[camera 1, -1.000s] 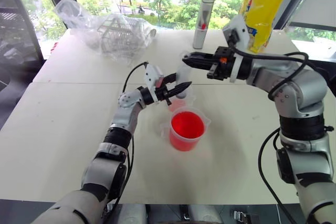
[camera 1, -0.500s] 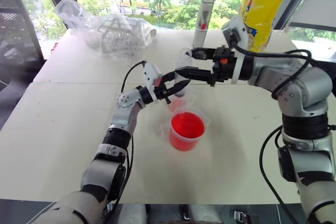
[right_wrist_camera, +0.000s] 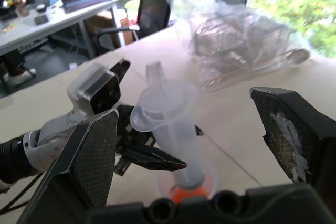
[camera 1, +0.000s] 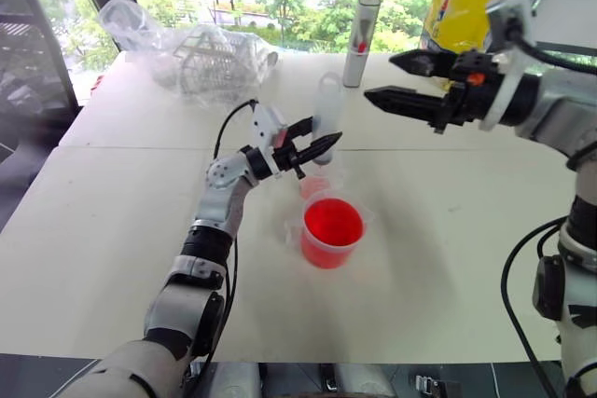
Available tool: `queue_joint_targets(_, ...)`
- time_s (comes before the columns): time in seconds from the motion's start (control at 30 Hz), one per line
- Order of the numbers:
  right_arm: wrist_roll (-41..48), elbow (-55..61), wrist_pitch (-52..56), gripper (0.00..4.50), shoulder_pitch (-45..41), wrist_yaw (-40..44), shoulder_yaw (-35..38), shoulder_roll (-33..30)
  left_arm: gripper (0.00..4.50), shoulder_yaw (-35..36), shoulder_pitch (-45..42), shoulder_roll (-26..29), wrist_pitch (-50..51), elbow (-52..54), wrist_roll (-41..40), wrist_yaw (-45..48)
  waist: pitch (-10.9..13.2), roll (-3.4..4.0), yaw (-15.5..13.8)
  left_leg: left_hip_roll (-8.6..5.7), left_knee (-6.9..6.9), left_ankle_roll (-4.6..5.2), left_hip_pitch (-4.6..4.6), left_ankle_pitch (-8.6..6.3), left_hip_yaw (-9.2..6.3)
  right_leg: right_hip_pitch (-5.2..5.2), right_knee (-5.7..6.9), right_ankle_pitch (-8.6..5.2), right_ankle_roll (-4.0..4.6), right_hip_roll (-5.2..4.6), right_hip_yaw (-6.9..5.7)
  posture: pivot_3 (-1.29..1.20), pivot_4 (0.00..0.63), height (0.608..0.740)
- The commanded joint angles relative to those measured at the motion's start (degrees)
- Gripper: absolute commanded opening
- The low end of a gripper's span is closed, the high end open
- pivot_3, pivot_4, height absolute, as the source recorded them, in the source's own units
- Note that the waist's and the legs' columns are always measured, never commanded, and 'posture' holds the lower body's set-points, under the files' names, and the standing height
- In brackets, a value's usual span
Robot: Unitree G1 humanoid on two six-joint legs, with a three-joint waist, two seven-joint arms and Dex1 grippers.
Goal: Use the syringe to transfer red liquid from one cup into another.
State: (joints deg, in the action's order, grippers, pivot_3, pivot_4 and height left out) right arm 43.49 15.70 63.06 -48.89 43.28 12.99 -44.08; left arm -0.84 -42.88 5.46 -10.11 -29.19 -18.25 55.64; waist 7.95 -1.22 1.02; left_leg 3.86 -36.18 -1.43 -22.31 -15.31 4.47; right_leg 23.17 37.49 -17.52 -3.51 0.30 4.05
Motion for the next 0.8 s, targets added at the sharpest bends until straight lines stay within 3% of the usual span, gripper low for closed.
queue_joint_targets(0.03,2.21,3.11,1.6,4.4,1.72,-3.1,3.07,-0.01,1.42,2.76,-0.97,0.74,6.63,6.88,-4.54,-2.98,0.0,0.01,0.04,0.0,-0.01,0.0,0.01,0.0,-0.01,0.0,0.02,0.0,0.0,0.0,0.0,0.0,0.15,0.74)
queue_joint_targets(0.23,4.7,5.09,2.81,4.4,4.49,-6.72,4.39,1.16,1.42,6.32,-3.96,5.49,29.91,19.99,-13.09,-12.07,-0.01,0.02,0.12,0.02,0.0,0.0,0.02,0.0,-0.04,0.0,0.09,0.0,-0.01,0.04,0.0,0.0,0.15,0.74)
queue_joint_targets(0.4,6.01,5.75,2.38,4.4,6.48,-8.57,4.36,2.12,1.42,8.54,-11.22,13.81,53.56,25.88,-16.95,-21.89,0.0,0.02,0.11,0.01,-0.03,-0.02,0.01,0.01,-0.06,0.0,0.11,0.01,-0.03,0.02,-0.02,0.0,0.15,0.74)
queue_joint_targets(0.5,6.16,5.81,1.65,4.4,7.52,-9.17,3.99,2.59,1.42,9.22,-15.6,18.0,68.94,26.13,-19.39,-26.14,0.0,0.02,0.12,0.01,-0.02,-0.04,0.03,0.02,-0.06,-0.01,0.1,0.01,-0.05,0.0,-0.01,0.0,0.15,0.74)
queue_joint_targets(0.67,6.45,6.0,1.29,4.4,8.3,-10.23,3.37,3.68,1.42,11.73,-20.16,20.02,93.23,24.09,-19.75,-34.37,0.0,0.01,0.14,-0.02,-0.01,-0.15,0.05,0.09,-0.06,0.0,0.11,0.01,-0.05,0.01,-0.04,0.0,0.15,0.74)
queue_joint_targets(0.8,6.63,6.14,1.13,4.4,8.81,-10.74,2.94,4.32,1.42,11.42,-18.45,20.73,102.43,22.78,-19.36,-39.82,0.0,0.01,0.2,-0.03,0.02,-0.22,0.07,0.12,-0.06,0.01,0.13,0.01,-0.05,0.01,-0.04,0.0,0.15,0.74)
